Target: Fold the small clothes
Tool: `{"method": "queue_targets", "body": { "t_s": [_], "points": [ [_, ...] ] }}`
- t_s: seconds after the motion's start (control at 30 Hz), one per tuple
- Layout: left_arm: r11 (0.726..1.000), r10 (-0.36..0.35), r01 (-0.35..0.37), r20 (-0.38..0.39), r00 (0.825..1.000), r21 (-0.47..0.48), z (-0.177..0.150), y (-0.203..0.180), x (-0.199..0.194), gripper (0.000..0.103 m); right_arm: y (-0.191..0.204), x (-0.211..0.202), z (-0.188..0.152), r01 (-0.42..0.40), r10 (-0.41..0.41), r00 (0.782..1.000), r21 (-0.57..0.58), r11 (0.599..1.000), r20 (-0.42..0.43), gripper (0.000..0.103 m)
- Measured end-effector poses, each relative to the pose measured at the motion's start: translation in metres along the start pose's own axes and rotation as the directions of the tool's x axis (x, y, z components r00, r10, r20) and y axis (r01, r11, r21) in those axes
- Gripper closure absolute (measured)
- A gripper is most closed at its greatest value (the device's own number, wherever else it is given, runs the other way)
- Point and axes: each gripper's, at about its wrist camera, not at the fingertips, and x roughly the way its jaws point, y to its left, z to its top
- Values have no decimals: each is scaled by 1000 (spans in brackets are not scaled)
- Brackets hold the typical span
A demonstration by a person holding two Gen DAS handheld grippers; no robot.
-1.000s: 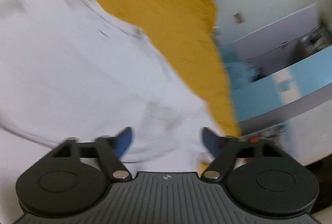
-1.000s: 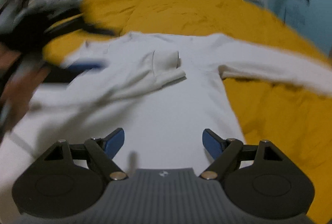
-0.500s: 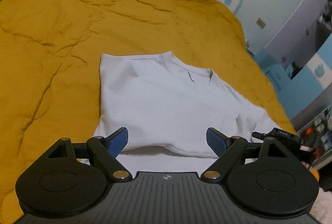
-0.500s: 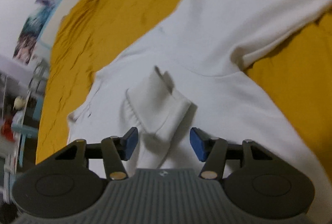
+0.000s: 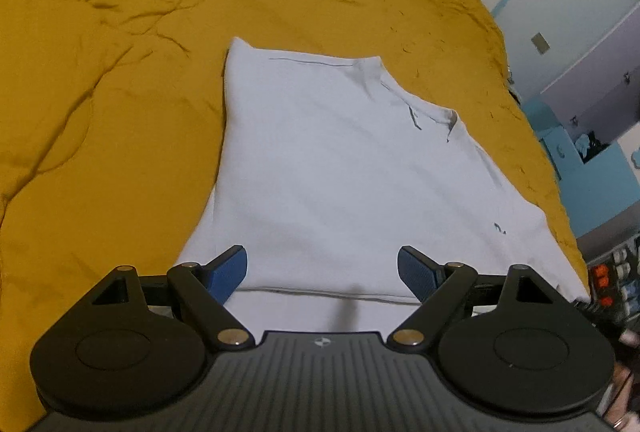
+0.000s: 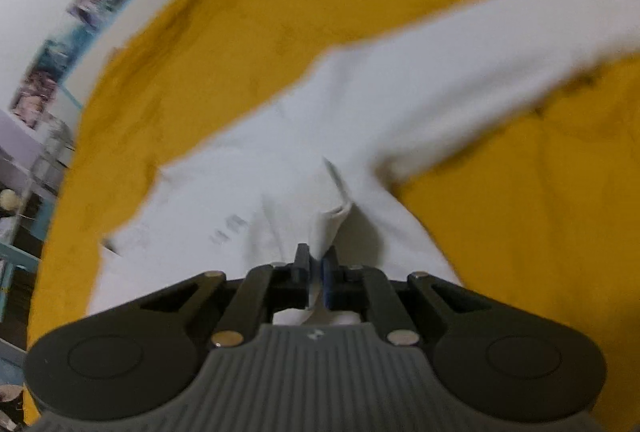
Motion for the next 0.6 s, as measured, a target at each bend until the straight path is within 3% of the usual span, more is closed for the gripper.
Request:
{"method": "queue_targets", "body": {
  "t_s": [0.1, 0.17, 0.23, 0.27, 0.3, 0.43, 0.53, 0.6],
  "points": [
    [999, -47, 47, 52, 998, 6, 4, -6, -8, 4, -3, -14, -4, 17, -19, 998, 26, 1000, 57, 94],
    [998, -60, 59, 71, 996, 15, 8, -11, -6, 4, 1, -40, -10, 37, -38, 986, 8, 999, 163, 86],
    [998, -61, 61, 60, 996, 6, 13, -13, 3, 4, 14, -48, -6, -24, 33, 981, -49, 999, 190, 77],
    [998, -59, 59, 52, 997, -2, 14, -13, 8, 4, 22, -46, -5, -61, 75, 982, -87, 994, 172, 69],
    [998, -55, 55, 39, 998, -9, 15, -13, 15, 4, 32, -40, -3, -94, 112, 982, -122, 988, 150, 68],
    [1000, 17, -17, -14, 1000, -13, 10, -12, 33, 4, 47, -10, -2, -117, 128, 990, -153, 981, 59, 68],
    [997, 73, -71, -48, 996, 34, 7, -16, 42, 4, 41, 9, -3, -1, 8, 999, -173, 985, 40, 69],
    [995, 78, -75, -44, 996, 60, 7, -25, 37, 4, 25, 1, 0, 12, -5, 999, -156, 988, 50, 83]
  ]
}}
